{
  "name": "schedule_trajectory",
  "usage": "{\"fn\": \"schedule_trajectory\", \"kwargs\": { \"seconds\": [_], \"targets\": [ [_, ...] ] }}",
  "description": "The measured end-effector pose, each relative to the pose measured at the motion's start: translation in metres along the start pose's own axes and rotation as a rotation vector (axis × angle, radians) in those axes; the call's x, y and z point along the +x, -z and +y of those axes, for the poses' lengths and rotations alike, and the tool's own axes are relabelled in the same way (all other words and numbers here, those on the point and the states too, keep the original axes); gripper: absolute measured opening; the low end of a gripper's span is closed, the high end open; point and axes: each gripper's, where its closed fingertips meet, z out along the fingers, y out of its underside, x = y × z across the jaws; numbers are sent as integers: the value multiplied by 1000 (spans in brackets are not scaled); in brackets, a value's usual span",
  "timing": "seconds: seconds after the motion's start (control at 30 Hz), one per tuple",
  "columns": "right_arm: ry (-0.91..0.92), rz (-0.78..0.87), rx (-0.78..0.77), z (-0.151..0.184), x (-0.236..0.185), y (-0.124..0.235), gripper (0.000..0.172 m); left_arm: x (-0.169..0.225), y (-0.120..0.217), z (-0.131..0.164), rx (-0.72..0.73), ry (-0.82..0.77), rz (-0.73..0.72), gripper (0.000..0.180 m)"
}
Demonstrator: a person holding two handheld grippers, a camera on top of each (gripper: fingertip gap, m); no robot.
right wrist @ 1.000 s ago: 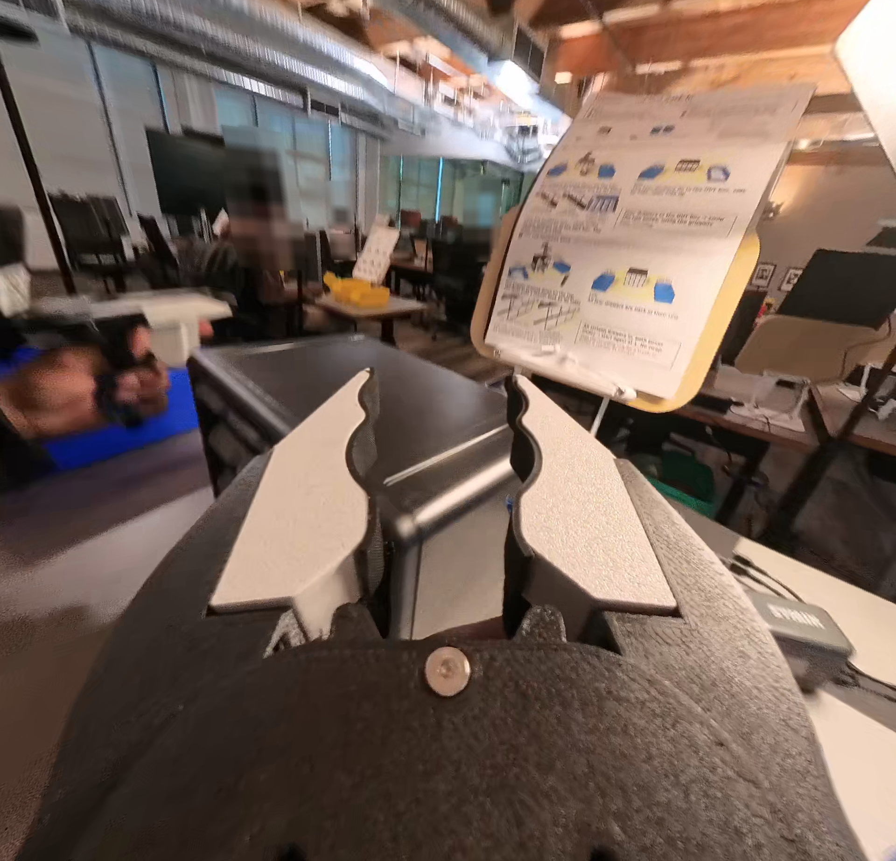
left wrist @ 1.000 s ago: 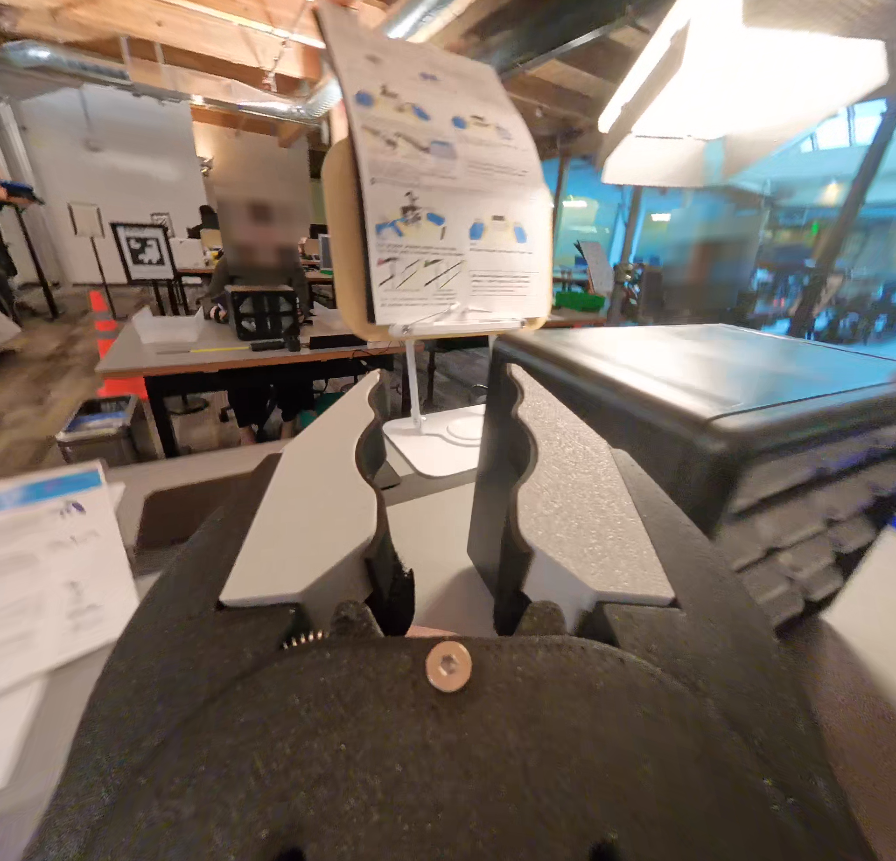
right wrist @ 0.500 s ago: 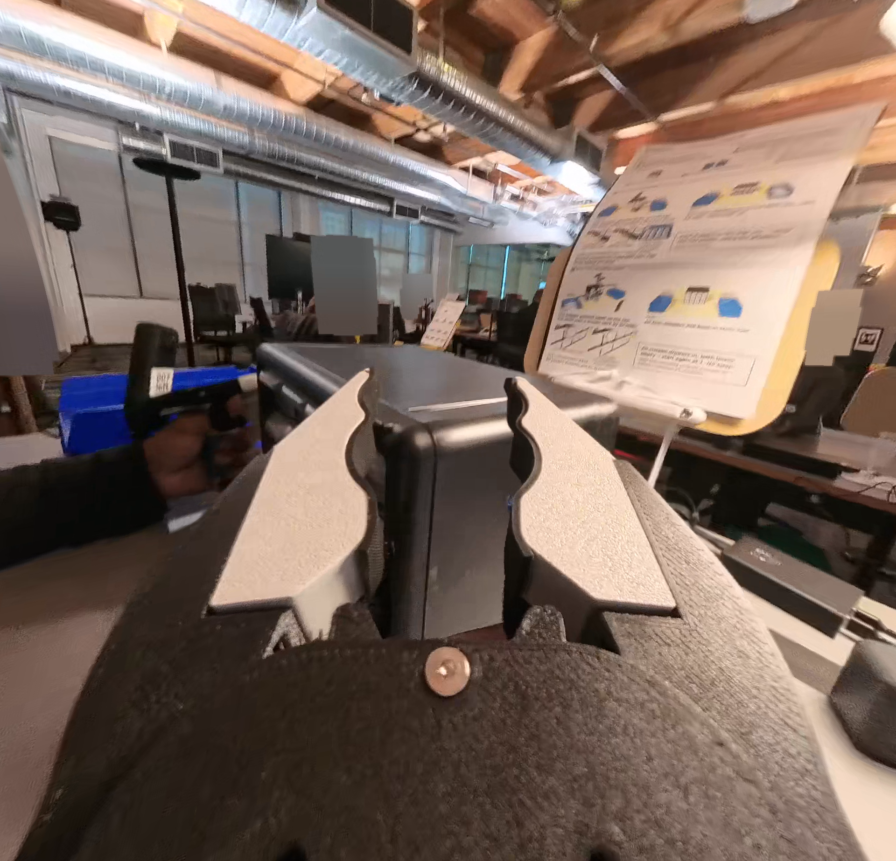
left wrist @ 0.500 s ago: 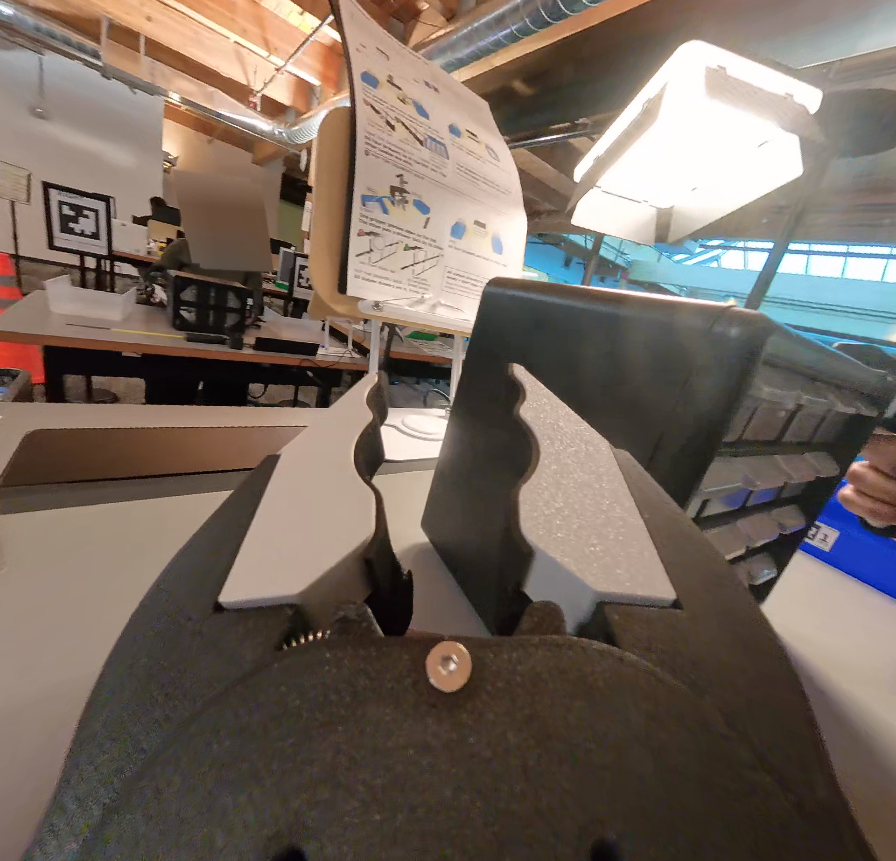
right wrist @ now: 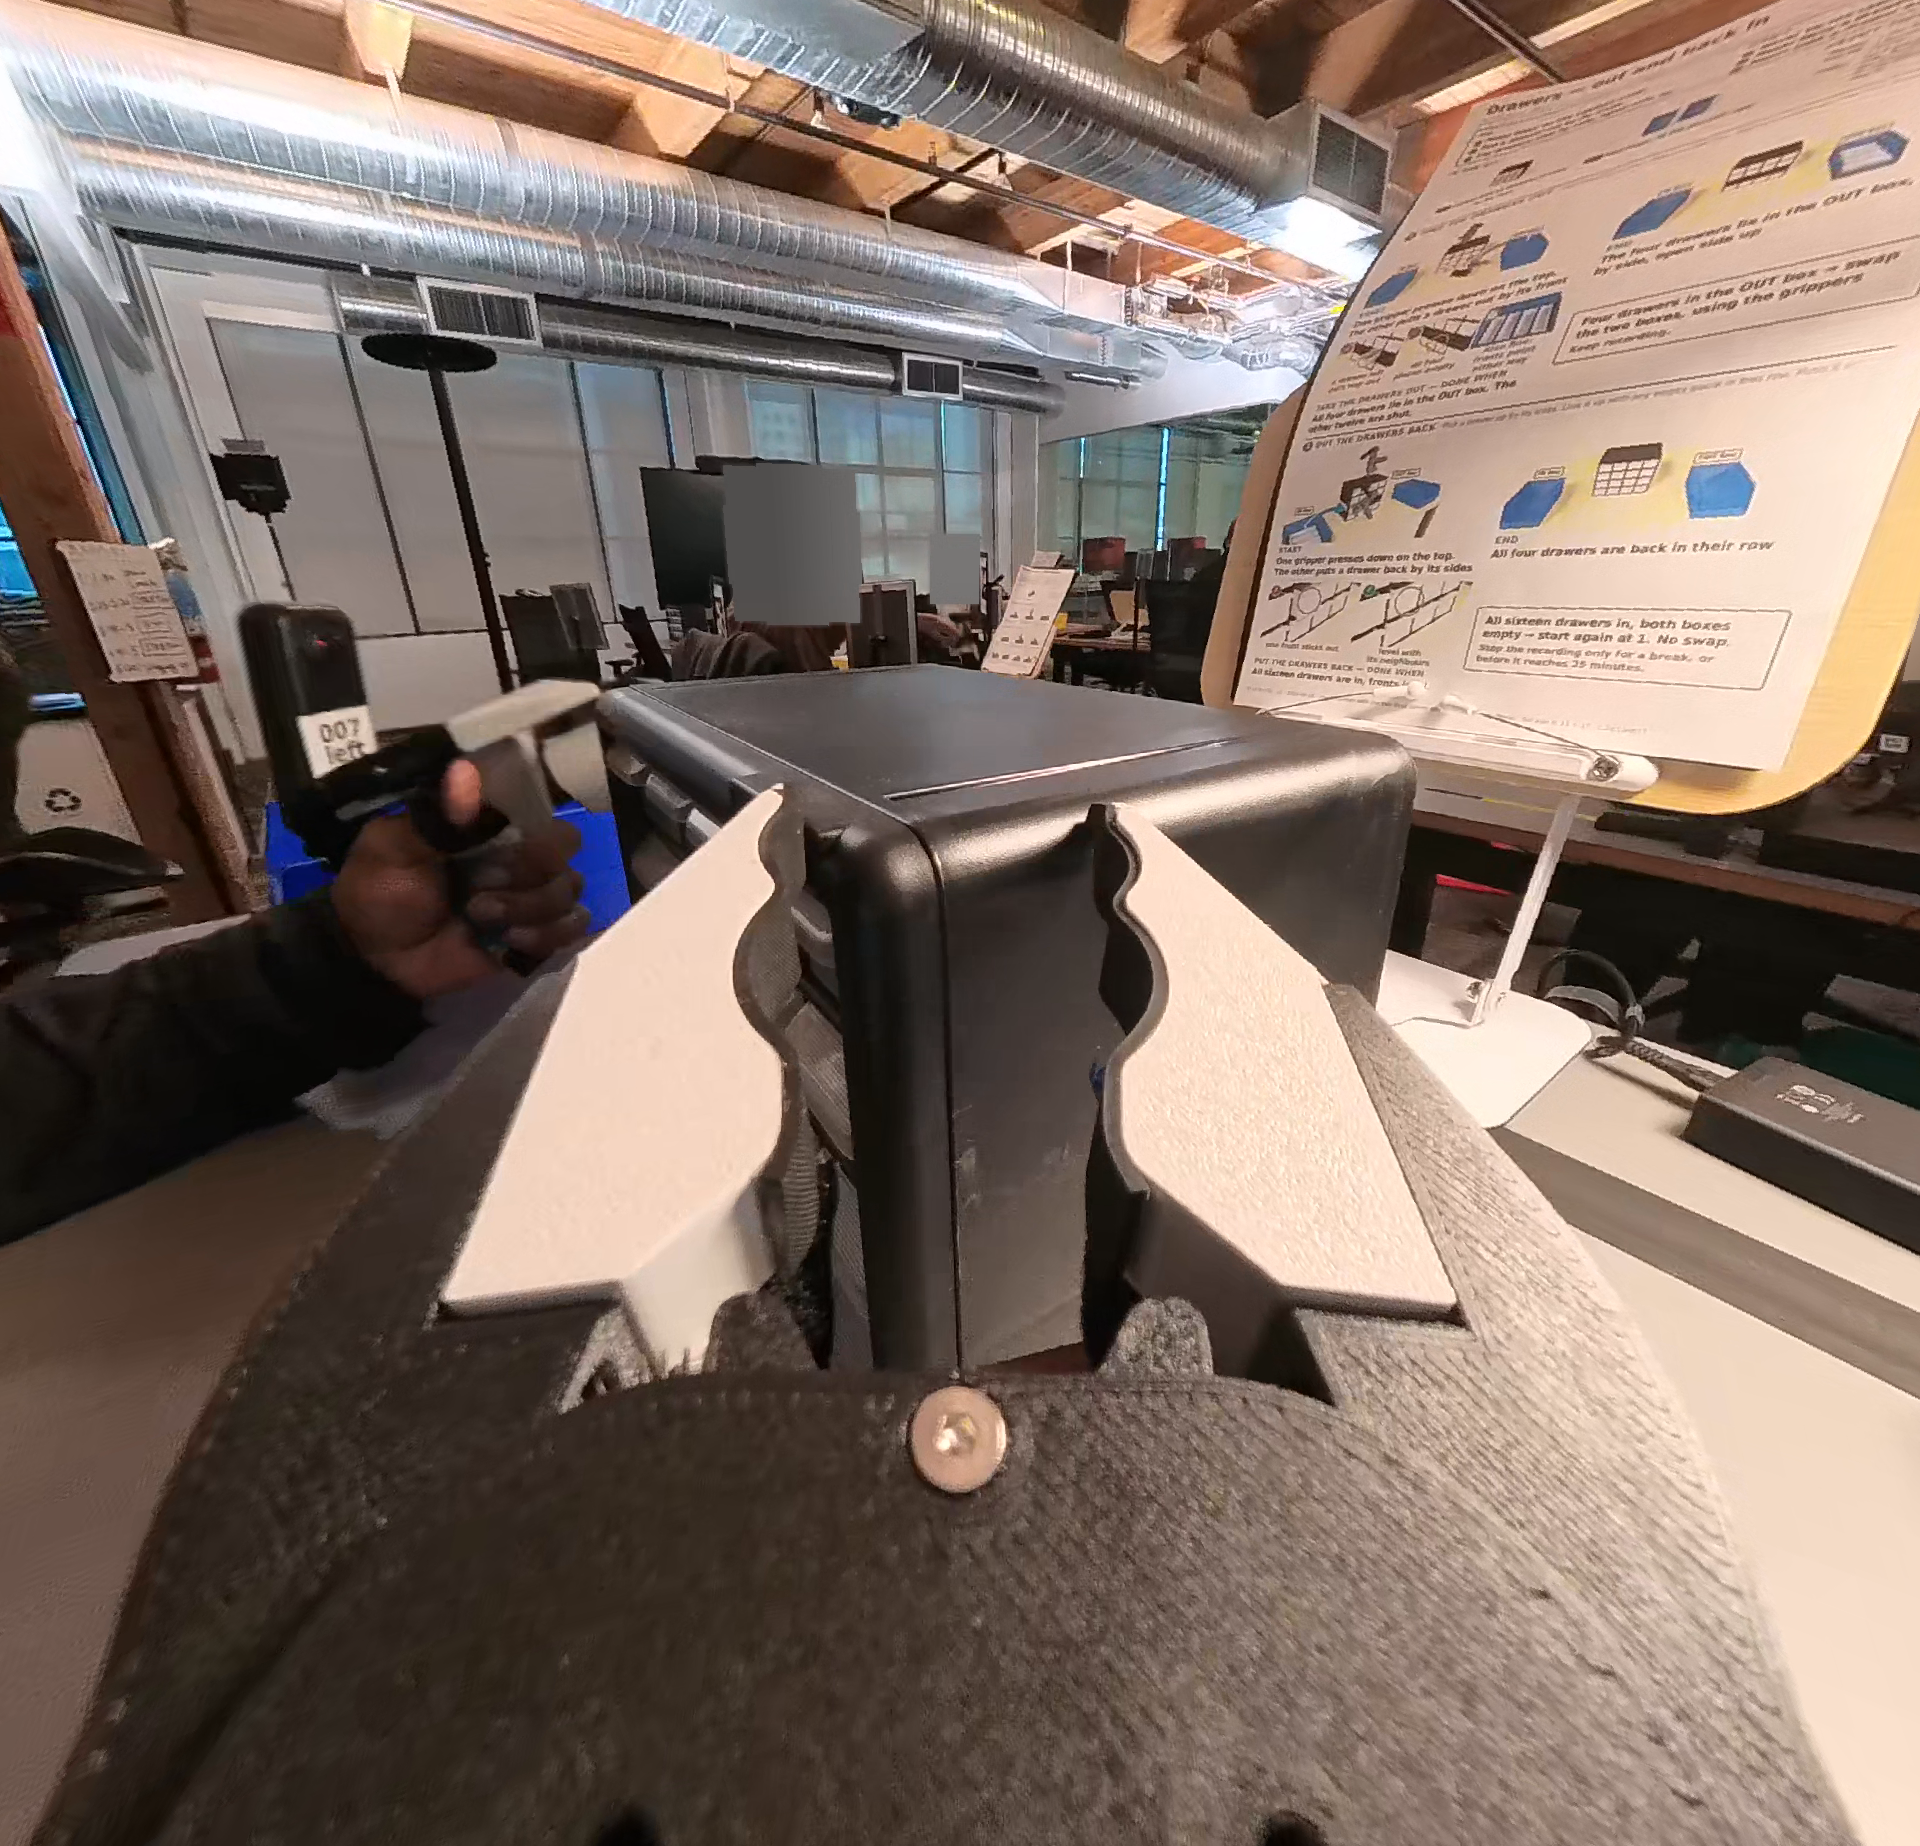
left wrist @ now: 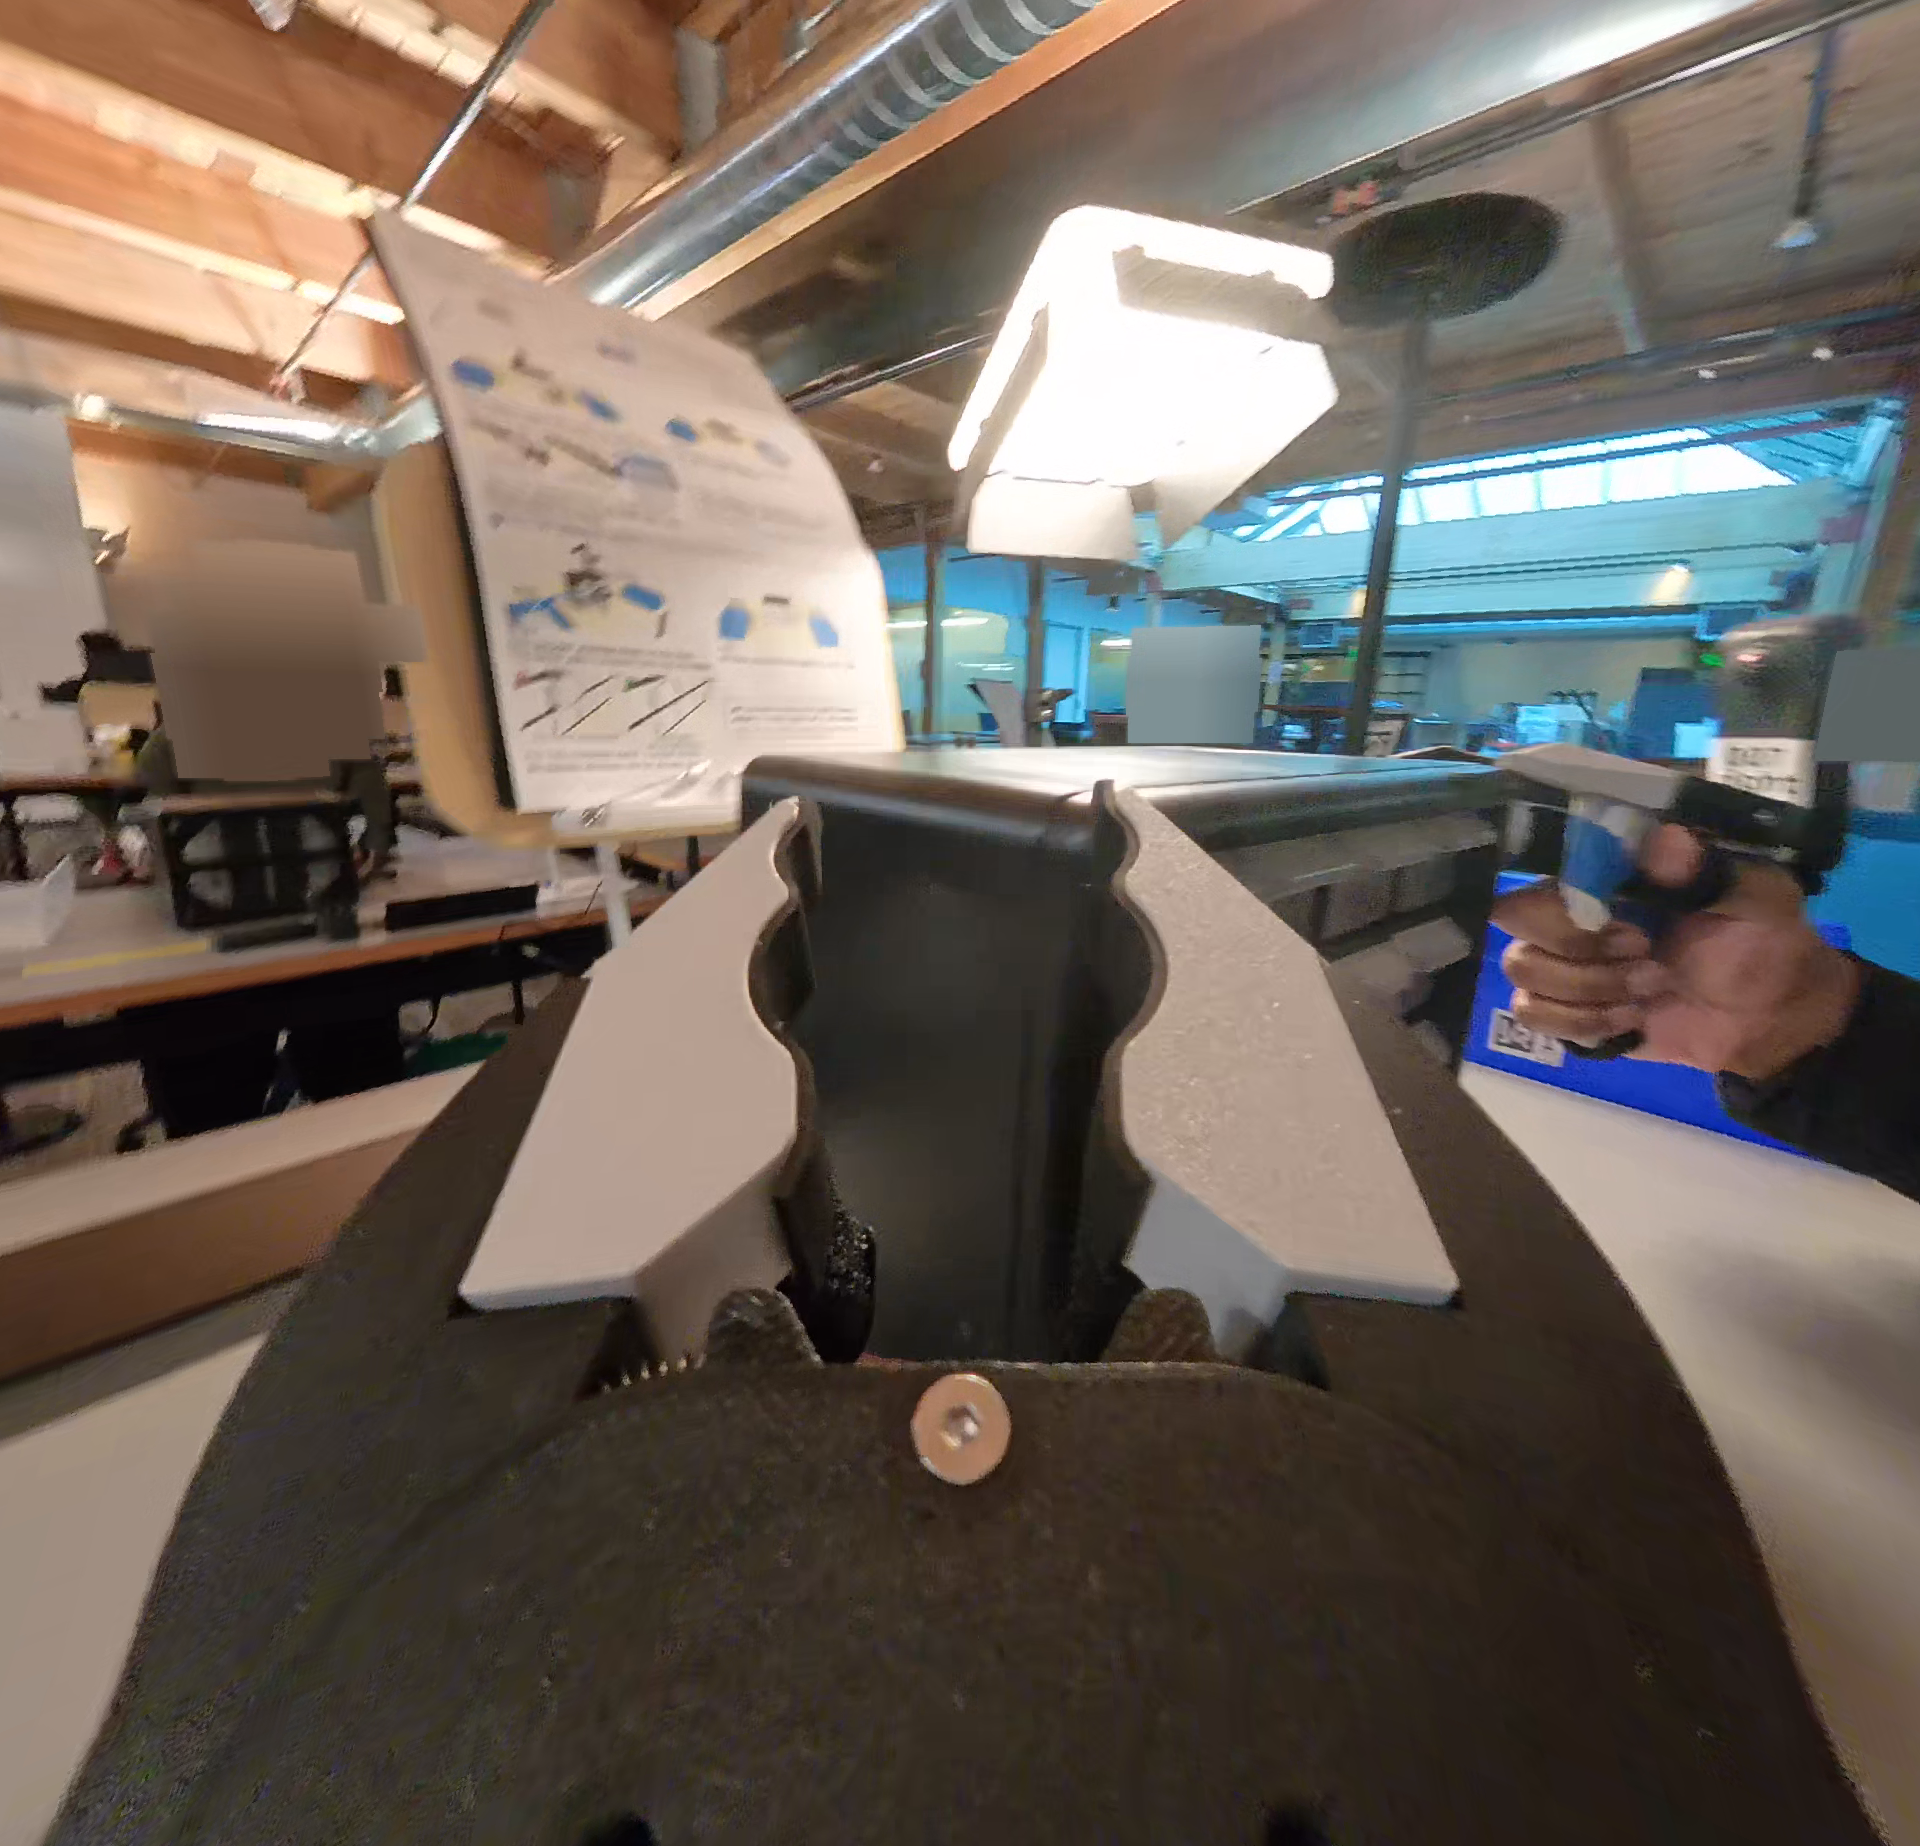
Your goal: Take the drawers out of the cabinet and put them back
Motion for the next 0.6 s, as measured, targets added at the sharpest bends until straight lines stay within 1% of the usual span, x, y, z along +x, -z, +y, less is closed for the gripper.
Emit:
{"fn": "schedule_trajectory", "kwargs": {
  "seconds": [0.03,0.13,0.2,0.3,0.33,0.47,0.53,0.6],
  "targets": [
    [2,2,-2,0,0,0,59,12,0,-5,7,-24,32,51],
    [4,9,-10,0,0,0,59,49,-5,-10,1,-72,120,49],
    [1,11,-18,0,0,-1,59,77,-11,-6,-15,-47,185,48],
    [0,11,-28,0,0,-1,59,118,-24,11,-57,65,256,46],
    [2,12,-32,0,0,-1,58,130,-30,21,-90,107,260,42],
    [12,15,-35,0,-1,-1,57,175,-53,62,-211,295,271,35],
    [11,16,-33,0,-1,-1,56,193,-63,76,-239,417,266,35],
    [8,16,-29,0,-1,-1,56,199,-73,87,-249,525,230,35]
  ]
}}
